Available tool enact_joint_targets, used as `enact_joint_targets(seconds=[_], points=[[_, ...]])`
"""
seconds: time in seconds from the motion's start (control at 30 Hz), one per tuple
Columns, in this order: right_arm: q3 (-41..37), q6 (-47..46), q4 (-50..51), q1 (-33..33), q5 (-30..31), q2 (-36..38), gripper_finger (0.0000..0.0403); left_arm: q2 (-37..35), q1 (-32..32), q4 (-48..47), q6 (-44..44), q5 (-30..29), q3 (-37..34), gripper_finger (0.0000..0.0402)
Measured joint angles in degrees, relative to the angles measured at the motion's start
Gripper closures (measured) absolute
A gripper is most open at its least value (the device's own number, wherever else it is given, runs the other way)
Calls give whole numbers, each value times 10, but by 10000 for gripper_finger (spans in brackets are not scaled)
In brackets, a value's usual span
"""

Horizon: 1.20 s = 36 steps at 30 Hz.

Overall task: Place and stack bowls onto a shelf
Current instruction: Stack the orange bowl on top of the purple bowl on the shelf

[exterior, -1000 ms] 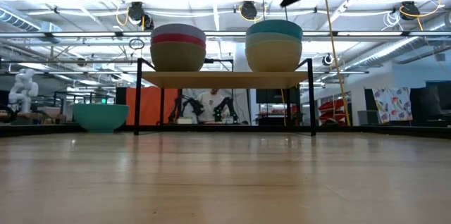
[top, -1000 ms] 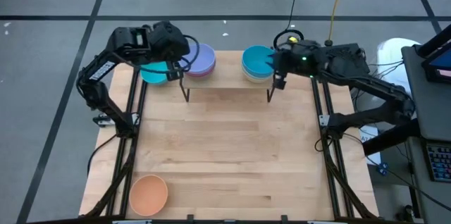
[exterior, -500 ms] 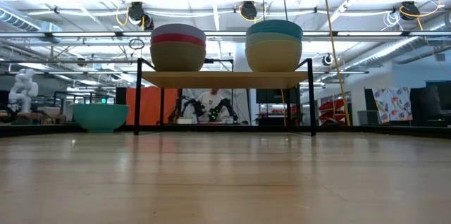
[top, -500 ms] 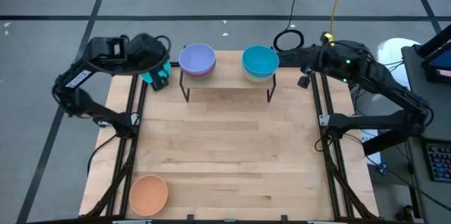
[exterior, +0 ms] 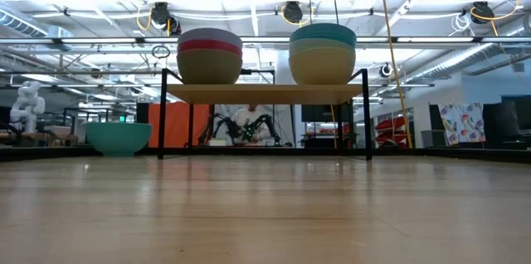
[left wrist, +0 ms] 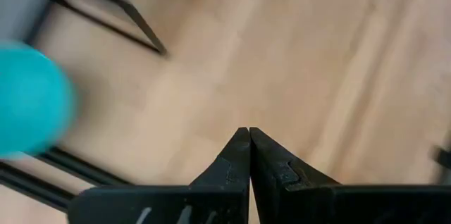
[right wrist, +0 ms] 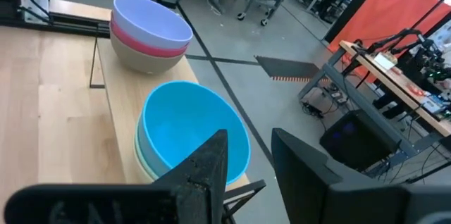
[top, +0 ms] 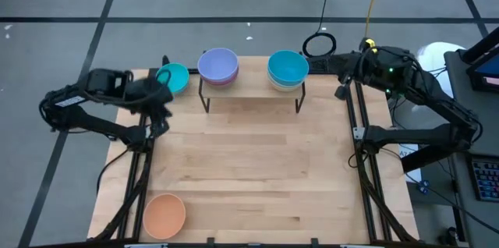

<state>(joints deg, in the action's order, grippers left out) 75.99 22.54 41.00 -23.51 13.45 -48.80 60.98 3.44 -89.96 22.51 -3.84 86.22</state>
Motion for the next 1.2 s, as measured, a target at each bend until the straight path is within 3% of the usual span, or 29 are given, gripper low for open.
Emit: enact_joint_targets(seconds=[0.2, 0.47, 0.63, 0.83, 1.2], points=[[0, 0, 5, 0, 0, 1, 300, -32, -76, -2, 143, 81, -97, 397], [0, 0, 5, 0, 0, 0, 300, -24, -125, 2, 259, 86, -182, 374], [0, 0, 4, 0, 0, 1, 300, -24, -138, 11, 284, 129, -224, 326], [0, 1, 4, 0, 0, 1, 300, -23, -170, 107, 307, 203, -279, 283], [0, 6, -9, 0, 0, 1, 300, -16, -294, 260, 326, 216, -357, 273]])
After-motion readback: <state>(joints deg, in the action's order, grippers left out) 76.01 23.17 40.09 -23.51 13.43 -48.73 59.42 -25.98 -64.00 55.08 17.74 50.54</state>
